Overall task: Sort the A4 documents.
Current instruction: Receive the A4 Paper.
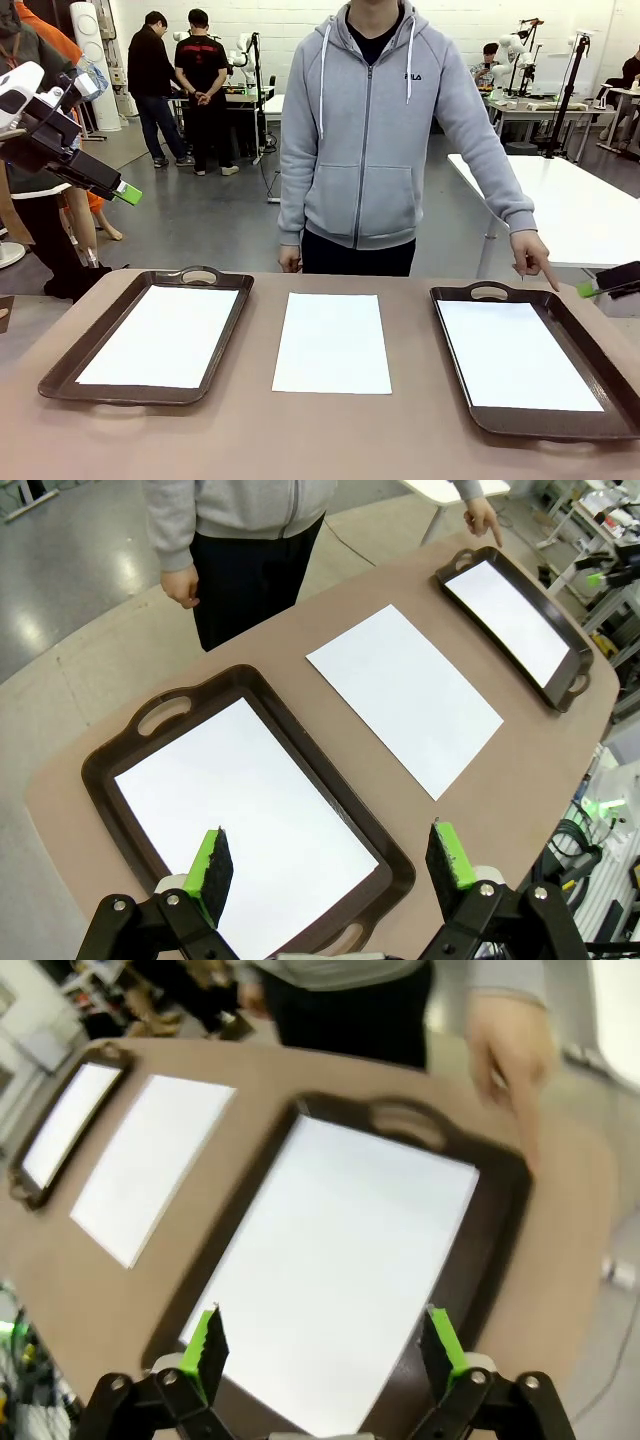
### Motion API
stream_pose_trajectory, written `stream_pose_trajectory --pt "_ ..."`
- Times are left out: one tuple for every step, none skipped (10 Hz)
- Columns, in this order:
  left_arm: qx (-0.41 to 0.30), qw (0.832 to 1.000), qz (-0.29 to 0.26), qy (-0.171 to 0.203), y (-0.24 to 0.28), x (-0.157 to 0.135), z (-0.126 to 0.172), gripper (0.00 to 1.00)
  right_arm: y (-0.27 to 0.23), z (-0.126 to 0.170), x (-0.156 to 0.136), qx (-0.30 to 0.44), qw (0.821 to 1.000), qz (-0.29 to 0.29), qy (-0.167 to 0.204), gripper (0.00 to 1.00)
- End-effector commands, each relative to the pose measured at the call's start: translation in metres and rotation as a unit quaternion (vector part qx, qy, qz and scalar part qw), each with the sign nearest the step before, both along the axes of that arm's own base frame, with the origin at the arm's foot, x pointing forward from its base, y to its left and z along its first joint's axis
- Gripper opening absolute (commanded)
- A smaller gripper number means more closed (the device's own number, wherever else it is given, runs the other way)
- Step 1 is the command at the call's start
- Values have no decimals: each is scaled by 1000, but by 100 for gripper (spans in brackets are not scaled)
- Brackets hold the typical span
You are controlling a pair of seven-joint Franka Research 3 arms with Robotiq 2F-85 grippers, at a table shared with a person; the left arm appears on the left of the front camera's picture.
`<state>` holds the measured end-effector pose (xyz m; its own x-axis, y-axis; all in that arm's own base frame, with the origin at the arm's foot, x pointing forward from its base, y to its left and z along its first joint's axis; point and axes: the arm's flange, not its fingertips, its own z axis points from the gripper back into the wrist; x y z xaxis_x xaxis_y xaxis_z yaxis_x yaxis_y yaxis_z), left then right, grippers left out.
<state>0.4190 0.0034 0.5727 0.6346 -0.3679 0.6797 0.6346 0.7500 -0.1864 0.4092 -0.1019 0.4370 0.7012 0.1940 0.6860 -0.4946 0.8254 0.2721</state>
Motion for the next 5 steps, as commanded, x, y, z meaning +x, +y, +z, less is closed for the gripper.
stream_pose_trajectory --pt "0 1000 -9 -5 2 0 0 100 4 21 -18 55 986 140 -66 100" --pt "0 1000 -9 -5 2 0 0 100 8 42 -19 73 972 207 -87 100" --pt "0 1000 -9 -5 2 0 0 100 14 60 -19 77 960 247 -105 100" --pt "0 1000 -9 -5 2 0 0 100 21 77 -19 76 950 276 -122 100" --pt "0 1000 -9 -5 2 0 0 100 30 94 -18 64 940 308 -134 100"
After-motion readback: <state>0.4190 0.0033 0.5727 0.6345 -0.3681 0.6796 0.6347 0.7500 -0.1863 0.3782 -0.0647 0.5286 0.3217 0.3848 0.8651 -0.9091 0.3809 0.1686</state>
